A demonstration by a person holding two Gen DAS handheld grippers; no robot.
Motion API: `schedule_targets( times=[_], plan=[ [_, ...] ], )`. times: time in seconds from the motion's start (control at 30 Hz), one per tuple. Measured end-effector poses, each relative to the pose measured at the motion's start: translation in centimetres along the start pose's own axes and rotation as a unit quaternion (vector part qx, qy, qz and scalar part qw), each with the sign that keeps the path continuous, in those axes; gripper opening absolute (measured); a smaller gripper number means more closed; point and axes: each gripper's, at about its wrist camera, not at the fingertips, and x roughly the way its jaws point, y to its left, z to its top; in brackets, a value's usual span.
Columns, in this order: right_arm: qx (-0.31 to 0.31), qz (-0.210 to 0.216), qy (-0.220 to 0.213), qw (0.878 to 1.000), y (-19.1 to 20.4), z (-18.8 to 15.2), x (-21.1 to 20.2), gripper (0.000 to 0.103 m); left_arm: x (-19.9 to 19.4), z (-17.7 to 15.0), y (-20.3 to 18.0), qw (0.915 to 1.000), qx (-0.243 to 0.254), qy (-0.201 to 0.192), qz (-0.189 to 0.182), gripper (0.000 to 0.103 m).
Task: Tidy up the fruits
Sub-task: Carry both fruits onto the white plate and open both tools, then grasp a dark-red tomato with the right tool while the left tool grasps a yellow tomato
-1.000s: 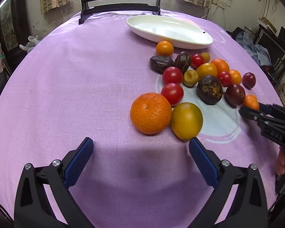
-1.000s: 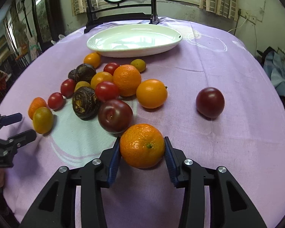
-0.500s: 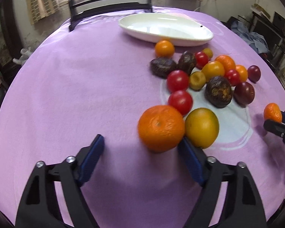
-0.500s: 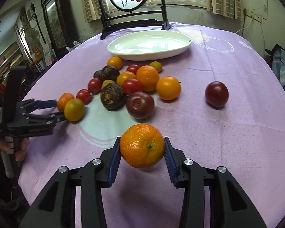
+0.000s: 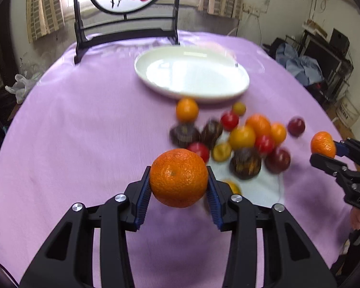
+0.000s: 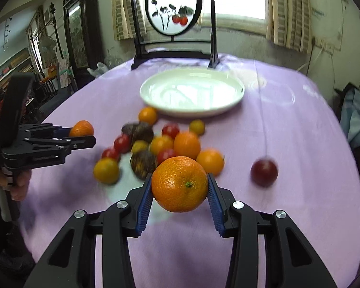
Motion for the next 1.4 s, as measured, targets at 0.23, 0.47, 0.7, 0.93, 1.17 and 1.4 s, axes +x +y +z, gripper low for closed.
schedule_targets(
  times=[0.23,0.47,0.7,0.93,1.17,1.4],
  plan=[
    [-0.026,-0.025,-0.031,0.999,-0.2,7.1,5.4,0.044,4.0,9.2,-0.6,0.9983,-0.041,-0.026,0.032,0.042],
    [-0.014,-0.040,0.016,0.999,-1.5,10.3,12.4,0.044,12.4,13.6,0.1,0.9941,-0.092,0.029,0.051,0.042],
    [-0.004,-0.037,0.024,0.999,-2.1,10.7,14.0,0.061,14.2,13.7,0.5,0.9932,-0.102,0.038,0.041,0.064],
    [0.006,-0.025,0.010,1.000,-2.7,8.5,10.4,0.061,9.2,12.2,-0.2,0.9949,-0.092,0.000,0.040,0.084],
    [0.016,-0.037,-0.006,0.999,-3.4,4.2,6.0,0.067,5.2,7.1,-1.1,0.9959,-0.076,-0.019,0.046,0.092],
    [0.041,-0.090,-0.024,0.995,-6.3,-0.1,1.5,0.072,3.6,1.4,-1.3,0.9962,-0.074,-0.003,0.046,0.094]
  ],
)
